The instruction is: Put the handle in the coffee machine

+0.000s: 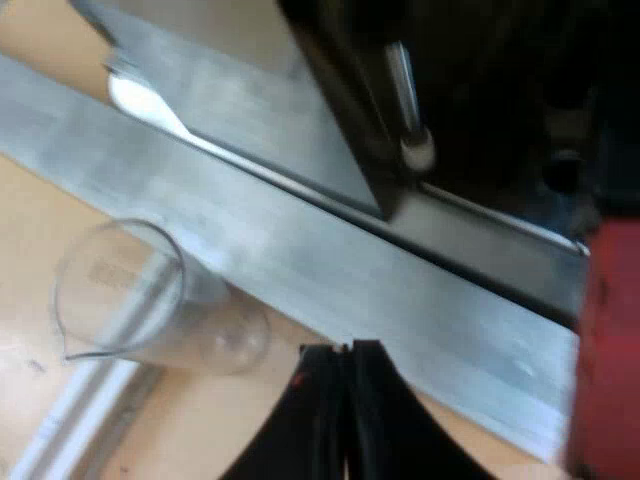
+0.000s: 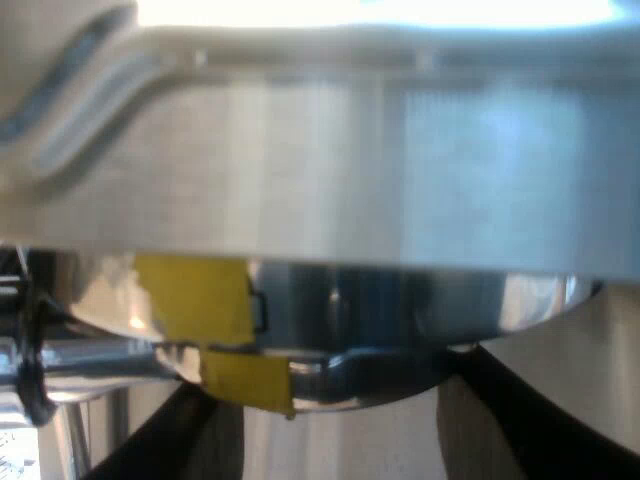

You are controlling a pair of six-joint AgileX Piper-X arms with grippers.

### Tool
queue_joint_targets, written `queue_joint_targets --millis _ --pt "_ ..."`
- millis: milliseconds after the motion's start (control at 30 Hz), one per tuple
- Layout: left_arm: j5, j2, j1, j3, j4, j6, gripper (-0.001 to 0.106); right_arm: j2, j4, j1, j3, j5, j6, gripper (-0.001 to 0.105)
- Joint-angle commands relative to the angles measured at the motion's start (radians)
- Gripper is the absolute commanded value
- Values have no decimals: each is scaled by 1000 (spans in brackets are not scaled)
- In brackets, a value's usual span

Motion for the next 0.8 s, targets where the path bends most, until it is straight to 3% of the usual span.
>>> queue_joint_targets --millis 33,500,800 --pt "-9 -4 -12 -19 49 23 0 -21 -83 -5 -34 -38 -14 45" --pt "-11 -4 -39 -23 72 21 0 -21 -83 -5 -34 -38 -14 45" --pt "54 -4 -43 -23 150 21 0 -21 -83 -5 -34 -38 -14 45"
